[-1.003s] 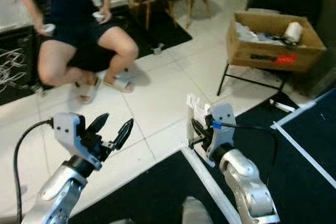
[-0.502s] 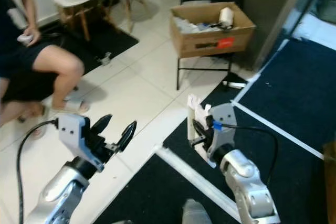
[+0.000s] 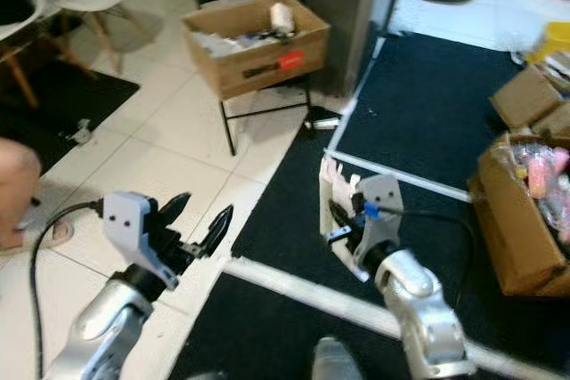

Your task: Picking trash to rubbish bin

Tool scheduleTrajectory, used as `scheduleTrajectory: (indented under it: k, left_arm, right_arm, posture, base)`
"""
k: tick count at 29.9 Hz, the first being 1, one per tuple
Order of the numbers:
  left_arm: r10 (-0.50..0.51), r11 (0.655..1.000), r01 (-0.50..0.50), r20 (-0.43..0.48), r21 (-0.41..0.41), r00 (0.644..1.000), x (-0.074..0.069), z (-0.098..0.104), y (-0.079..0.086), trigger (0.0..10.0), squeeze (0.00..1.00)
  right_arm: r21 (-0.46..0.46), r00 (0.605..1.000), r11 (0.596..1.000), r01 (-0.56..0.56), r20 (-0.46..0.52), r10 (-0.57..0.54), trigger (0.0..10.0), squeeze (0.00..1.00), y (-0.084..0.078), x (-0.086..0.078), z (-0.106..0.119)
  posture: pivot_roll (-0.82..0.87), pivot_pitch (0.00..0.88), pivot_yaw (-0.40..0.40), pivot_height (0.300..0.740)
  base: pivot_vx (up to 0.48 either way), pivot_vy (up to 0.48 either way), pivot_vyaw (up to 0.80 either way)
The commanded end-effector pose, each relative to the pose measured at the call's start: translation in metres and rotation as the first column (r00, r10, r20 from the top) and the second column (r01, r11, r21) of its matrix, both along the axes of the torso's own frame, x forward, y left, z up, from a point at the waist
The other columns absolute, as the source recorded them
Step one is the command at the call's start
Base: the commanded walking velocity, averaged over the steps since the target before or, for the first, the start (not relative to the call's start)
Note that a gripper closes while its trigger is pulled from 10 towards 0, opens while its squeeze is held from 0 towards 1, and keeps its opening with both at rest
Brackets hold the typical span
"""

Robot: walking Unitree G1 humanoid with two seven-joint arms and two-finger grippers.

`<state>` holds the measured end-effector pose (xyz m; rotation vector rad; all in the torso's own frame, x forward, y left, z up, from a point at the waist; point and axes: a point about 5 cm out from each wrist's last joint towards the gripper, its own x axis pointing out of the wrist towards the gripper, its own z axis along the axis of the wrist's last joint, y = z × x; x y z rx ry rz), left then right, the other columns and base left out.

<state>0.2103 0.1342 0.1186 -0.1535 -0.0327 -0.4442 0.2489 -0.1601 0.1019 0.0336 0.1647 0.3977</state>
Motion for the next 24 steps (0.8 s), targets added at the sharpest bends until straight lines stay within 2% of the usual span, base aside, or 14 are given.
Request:
scheduleTrajectory:
  k: [1,7,24]
  left_arm:
    - [0.008,1.000,-0.007,-0.031,0.017,1.000,-0.0030,-0.0066,0.0024,10.0,0.00]
    - [0.003,1.000,-0.002,-0.034,0.029,0.999,-0.0027,-0.0077,0.0030,10.0,0.00]
    - [0.007,0.999,-0.006,-0.030,0.035,1.000,0.0009,-0.0093,0.0057,10.0,0.00]
  right_arm:
    - [0.009,1.000,1.000,-0.013,0.002,0.013,10.0,0.00,0.0039,-0.0015,-0.0006]
    - [0.035,0.998,0.999,-0.014,0.054,0.013,10.0,0.00,0.0055,-0.0010,0.0053]
    - [0.019,0.996,1.000,-0.009,0.091,0.007,10.0,0.00,0.0082,0.0063,0.0058]
  posture:
    - [-0.11,0.057,0.041,0.740]
    - [-0.10,0.050,0.052,0.740]
    - [-0.09,0.032,0.056,0.740]
  base:
    - [0.000,0.000,0.00]
    - [0.106,0.000,-0.11]
    - [0.465,0.000,0.00]
